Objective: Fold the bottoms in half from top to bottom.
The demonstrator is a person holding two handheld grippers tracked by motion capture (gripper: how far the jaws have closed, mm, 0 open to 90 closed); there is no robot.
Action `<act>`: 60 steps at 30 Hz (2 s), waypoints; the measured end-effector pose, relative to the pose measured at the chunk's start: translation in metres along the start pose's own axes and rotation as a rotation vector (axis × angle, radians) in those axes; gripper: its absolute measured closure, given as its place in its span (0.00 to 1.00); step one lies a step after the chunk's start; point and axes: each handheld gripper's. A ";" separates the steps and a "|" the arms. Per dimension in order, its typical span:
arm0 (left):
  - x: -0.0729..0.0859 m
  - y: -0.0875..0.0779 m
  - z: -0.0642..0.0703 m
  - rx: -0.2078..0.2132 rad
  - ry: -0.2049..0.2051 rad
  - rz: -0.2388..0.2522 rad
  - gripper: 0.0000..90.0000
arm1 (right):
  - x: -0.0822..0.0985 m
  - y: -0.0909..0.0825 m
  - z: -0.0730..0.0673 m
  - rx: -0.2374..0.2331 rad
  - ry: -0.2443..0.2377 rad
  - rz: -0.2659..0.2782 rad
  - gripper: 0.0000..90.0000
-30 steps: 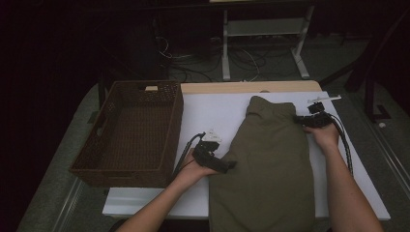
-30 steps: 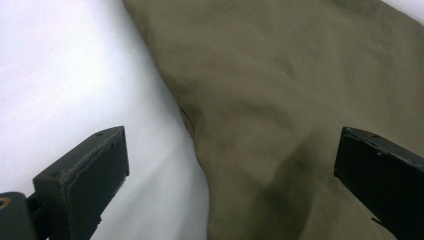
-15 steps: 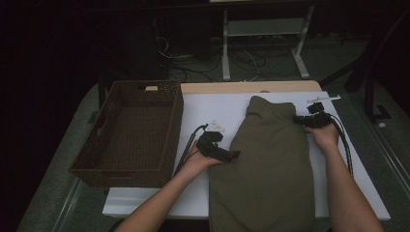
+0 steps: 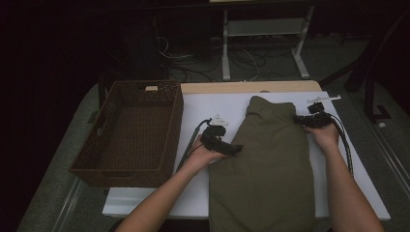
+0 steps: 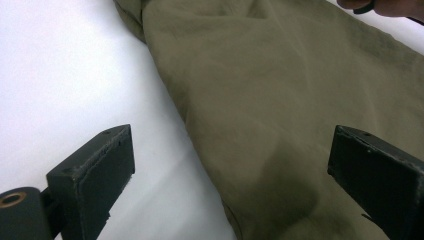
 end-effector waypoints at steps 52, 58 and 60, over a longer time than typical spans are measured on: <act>-0.091 0.068 -0.070 -0.092 -0.125 0.015 0.40 | 0.001 0.001 0.002 -0.010 -0.002 0.001 0.95; -0.099 0.080 -0.080 -0.089 -0.177 0.012 0.43 | 0.001 0.001 0.002 -0.013 0.000 0.001 0.95; -0.100 0.084 -0.082 -0.081 -0.189 0.010 0.45 | 0.001 0.001 0.002 -0.016 0.002 0.001 0.95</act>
Point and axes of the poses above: each handheld gripper's, and its own axes: y roughly forward along the jaws, x roughly out of its underside, z roughly to its right, and after that the axes turned 9 degrees about x, right-handed
